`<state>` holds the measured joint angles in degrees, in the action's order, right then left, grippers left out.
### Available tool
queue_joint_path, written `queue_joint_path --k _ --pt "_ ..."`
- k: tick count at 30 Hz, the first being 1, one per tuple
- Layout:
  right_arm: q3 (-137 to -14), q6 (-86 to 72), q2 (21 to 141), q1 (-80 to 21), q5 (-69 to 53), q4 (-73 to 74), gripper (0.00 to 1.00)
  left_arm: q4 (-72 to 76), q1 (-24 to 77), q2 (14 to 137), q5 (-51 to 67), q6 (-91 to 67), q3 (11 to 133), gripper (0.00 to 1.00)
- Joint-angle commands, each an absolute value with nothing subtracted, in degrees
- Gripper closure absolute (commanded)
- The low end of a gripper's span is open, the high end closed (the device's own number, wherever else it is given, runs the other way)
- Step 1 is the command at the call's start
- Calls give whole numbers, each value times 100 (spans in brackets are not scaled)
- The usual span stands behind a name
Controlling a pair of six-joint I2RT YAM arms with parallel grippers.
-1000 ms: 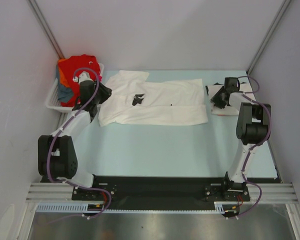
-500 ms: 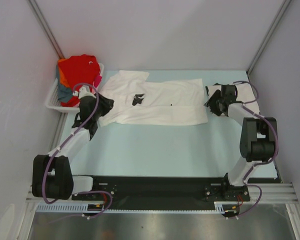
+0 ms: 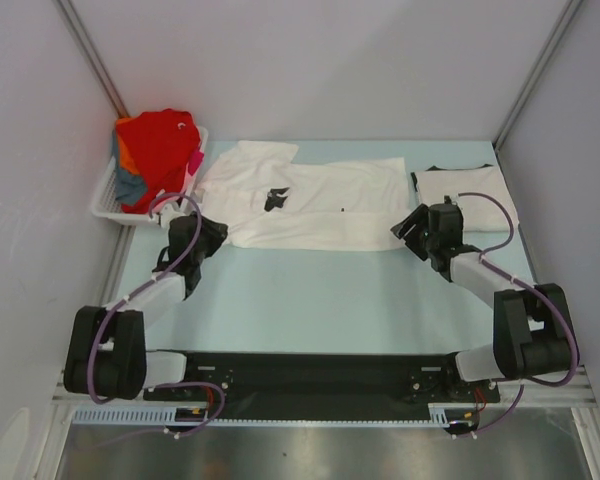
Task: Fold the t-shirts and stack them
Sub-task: Fold the tshirt
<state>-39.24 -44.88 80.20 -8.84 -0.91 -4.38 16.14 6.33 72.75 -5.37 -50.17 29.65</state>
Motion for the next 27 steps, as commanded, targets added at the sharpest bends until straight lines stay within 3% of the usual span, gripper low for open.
queue_joint_path --k 1,7,19,24,27 --pt "-3771 -5018 8015 -958 325 -1081 36 2091 659 7567 -940 -5352 2962 54" --pt "-3472 -5440 8490 -967 308 -1599 43 2223 659 8050 -1055 -5633 3006 55" --pt "-3454 -5529 9360 -836 562 -2232 48 1733 650 8349 -1608 -5520 3347 55" --pt "-3182 -5432 9290 -598 791 -2496 53 1354 528 8630 -1512 -5379 3629 56" --pt "-3173 -5309 9351 -501 800 -2566 64 1310 475 8701 -1459 -5344 3709 57"
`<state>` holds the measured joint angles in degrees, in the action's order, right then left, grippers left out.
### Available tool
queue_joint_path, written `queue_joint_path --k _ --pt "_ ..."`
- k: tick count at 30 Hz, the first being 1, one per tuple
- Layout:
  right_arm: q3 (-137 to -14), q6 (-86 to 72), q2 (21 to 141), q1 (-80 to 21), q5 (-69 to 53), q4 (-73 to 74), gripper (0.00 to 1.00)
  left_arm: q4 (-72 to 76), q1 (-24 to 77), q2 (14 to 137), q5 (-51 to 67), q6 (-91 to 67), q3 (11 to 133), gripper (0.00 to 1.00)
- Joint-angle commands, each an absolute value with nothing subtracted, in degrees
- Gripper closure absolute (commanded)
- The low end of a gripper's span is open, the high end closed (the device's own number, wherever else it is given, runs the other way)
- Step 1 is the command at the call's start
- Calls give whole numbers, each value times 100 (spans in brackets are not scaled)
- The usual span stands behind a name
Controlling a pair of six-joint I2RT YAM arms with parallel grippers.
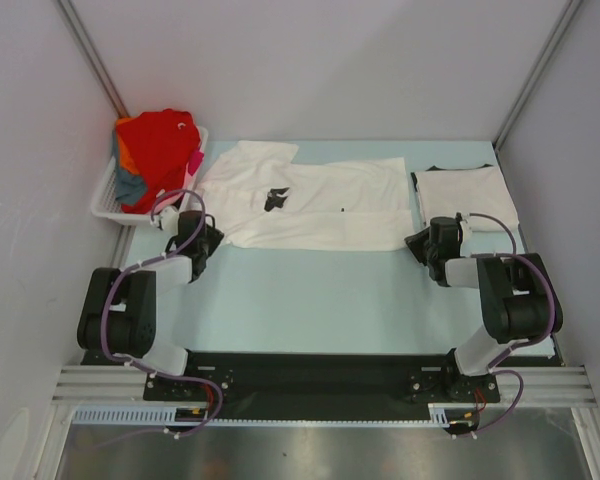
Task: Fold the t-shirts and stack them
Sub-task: Fold the tshirt
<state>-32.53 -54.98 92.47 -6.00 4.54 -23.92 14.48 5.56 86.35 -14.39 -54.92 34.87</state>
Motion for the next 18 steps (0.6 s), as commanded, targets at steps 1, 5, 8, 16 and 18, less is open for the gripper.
queue_joint_path --k 1,5,8,16,18 --pt "-3182 -5282 9369 -492 791 -2584 75 1310 466 8710 -1485 -5344 3700 57" --pt "-3357 -4959 9308 -588 1035 -2287 78 1266 457 8622 -1651 -5247 3665 57" --pt "-3428 -4765 9010 -685 1510 -1916 82 1292 448 8526 -1775 -5247 3595 57" --pt "-3937 -4289 8491 -1168 3153 -618 85 1222 448 8385 -1802 -5115 3603 57" --pt "-3894 -4350 8455 -1195 3173 -563 86 1222 448 8367 -1776 -5115 3560 58"
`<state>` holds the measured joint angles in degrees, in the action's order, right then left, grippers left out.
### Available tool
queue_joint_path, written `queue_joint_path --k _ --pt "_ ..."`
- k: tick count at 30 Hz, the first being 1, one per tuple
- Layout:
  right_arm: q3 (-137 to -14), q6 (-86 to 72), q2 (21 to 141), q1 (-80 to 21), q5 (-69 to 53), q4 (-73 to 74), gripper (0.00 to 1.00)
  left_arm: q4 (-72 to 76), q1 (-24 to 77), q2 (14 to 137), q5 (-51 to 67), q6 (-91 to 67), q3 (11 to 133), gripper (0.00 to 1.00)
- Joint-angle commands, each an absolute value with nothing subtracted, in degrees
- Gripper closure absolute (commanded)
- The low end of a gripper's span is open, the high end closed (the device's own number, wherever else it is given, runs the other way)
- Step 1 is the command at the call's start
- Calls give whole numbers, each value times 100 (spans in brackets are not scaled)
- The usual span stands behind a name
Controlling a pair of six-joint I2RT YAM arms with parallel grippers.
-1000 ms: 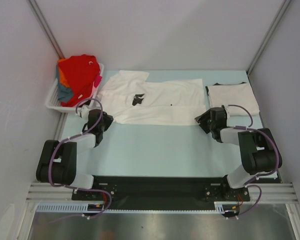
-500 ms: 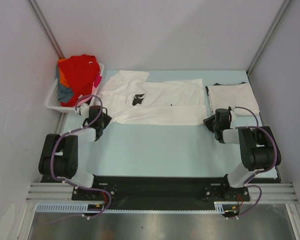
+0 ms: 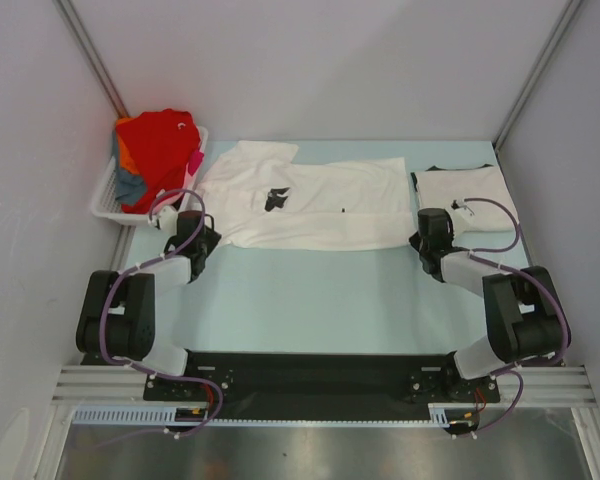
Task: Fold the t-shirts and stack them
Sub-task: Fold the tshirt
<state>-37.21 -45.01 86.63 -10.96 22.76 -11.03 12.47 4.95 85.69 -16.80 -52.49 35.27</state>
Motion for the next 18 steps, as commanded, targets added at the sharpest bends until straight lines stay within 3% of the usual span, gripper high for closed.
queue_joint_path --k 1,5,9,18 --pt "-3850 -4394 8429 -1204 3147 -554 86 1239 448 8358 -1767 -5115 3542 58" --pt "-3736 -4465 8341 -1178 2893 -571 84 1274 448 8201 -1723 -5089 3454 58" --pt "-3586 -4430 8288 -1108 2401 -834 62 1274 448 7832 -1802 -5045 3340 58" --pt "-3297 -4482 8262 -1142 1591 -1379 55 1222 492 7190 -1495 -4878 3217 57"
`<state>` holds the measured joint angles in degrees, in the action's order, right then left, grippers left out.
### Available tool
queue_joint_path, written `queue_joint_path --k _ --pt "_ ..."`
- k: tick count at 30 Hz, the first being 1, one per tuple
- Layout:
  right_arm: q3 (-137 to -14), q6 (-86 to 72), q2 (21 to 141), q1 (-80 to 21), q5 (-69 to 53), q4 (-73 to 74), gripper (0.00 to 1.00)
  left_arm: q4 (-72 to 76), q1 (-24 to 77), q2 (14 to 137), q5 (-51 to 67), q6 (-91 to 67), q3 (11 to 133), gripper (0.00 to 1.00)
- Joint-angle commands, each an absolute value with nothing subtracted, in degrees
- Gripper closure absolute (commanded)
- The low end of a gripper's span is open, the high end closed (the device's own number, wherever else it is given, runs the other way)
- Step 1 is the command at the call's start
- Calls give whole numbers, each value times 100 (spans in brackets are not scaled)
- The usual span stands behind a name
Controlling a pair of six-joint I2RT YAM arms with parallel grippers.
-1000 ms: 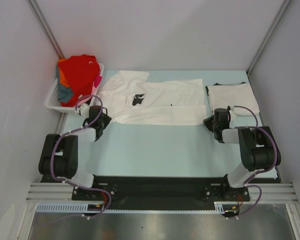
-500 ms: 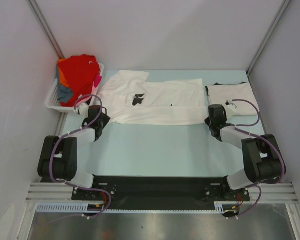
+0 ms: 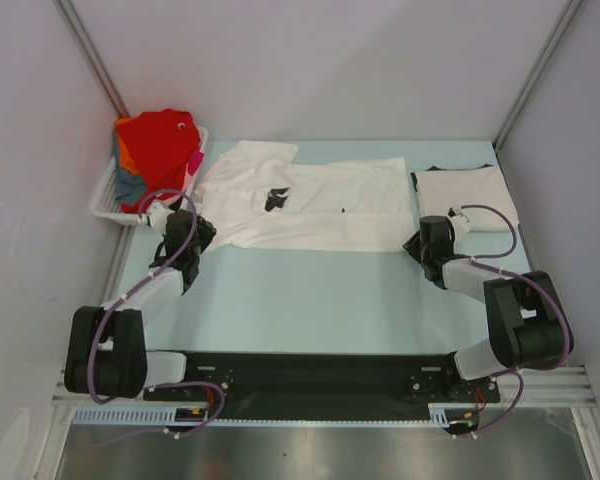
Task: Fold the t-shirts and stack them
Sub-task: Fold the tshirt
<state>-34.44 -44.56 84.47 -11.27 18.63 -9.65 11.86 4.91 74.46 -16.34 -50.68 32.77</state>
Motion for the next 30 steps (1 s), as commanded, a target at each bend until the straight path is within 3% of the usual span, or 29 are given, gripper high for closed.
queue_joint_path --k 1,5,14,17,18,21,23,26,30 --pt "-3261 -4474 8262 -1143 1530 -1528 54 1222 492 7146 -1477 -4869 3182 57" --pt "-3322 -4570 8446 -1099 1310 -1547 55 1169 492 6961 -1468 -4896 3173 56" --pt "-3831 -4930 9280 -853 1134 -1521 69 1143 492 6504 -1503 -4887 2980 55" --pt "-3850 -4887 9299 -748 1029 -1380 81 959 501 6364 -1766 -4948 2944 54" --pt "-3789 -4869 9247 -730 1028 -1397 96 793 510 6302 -1845 -5018 2883 54" --pt "-3639 -4773 8983 -467 845 -1345 100 896 703 6021 -2153 -5150 2533 50" --pt "-3517 -4685 8755 -221 476 -1143 100 1010 808 5881 -2180 -5247 2356 44" --pt "-3288 -4588 8369 210 80 -1072 100 1282 852 5792 -1847 -5440 2040 20" --pt "-2963 -4544 7998 299 79 -1115 100 2071 993 5844 -1688 -5782 1470 15"
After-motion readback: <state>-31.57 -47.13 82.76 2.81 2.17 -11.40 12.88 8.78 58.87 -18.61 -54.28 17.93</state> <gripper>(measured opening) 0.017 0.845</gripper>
